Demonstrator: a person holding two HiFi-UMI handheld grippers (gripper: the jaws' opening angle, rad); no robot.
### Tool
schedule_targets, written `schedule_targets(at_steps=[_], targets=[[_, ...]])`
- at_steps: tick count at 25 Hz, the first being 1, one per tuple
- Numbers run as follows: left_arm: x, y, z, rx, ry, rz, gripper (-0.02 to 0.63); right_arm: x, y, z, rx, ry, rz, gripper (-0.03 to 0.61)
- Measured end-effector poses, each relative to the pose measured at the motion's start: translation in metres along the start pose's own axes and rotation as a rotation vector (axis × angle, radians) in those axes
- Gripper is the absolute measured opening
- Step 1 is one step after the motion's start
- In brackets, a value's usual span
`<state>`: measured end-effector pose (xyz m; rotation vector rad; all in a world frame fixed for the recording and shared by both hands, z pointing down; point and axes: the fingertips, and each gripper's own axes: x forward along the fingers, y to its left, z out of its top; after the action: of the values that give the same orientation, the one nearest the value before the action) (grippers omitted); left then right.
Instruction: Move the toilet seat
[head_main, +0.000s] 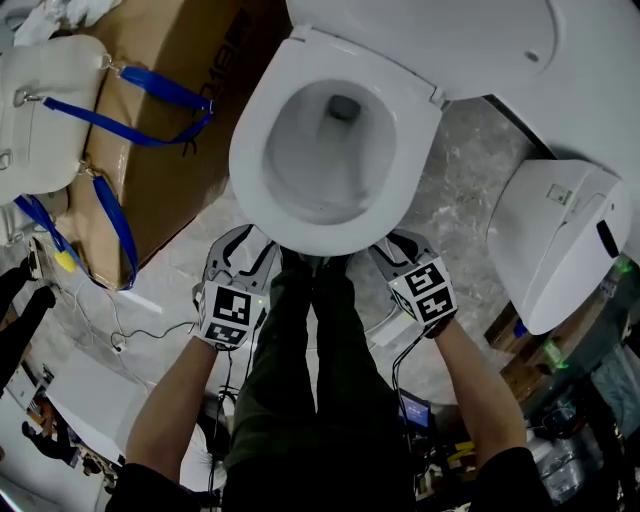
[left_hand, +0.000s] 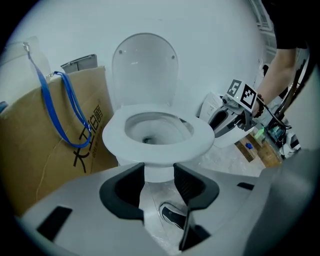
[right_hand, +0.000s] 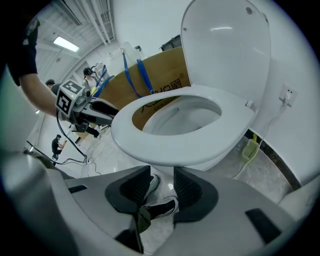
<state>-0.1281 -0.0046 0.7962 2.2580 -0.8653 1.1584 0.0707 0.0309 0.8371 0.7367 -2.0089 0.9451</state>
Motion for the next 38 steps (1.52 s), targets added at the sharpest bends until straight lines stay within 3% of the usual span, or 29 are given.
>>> schedule_targets(at_steps=[21,26,31,38], targets=[[-0.087,0.003,0.128,0.029,-0.184,-0.001,0.193,-0.093,0.001,0.069,0.013,-0.108,0.011,0.166],[-0.098,0.005,0.155,0.031,-0.220,0.003,0.193,-0.109,-0.001,0.085,0.011,-0.149,-0.017,0.166],[-0.107,0.007,0.180,0.018,-0.240,0.016,0.193,-0.130,0.007,0.100,-0.068,-0.164,-0.078,0.166],[-0.120,0.012,0.215,0.007,-0.267,0.020,0.193,-0.177,0.017,0.132,-0.060,-0.242,-0.166,0.166]])
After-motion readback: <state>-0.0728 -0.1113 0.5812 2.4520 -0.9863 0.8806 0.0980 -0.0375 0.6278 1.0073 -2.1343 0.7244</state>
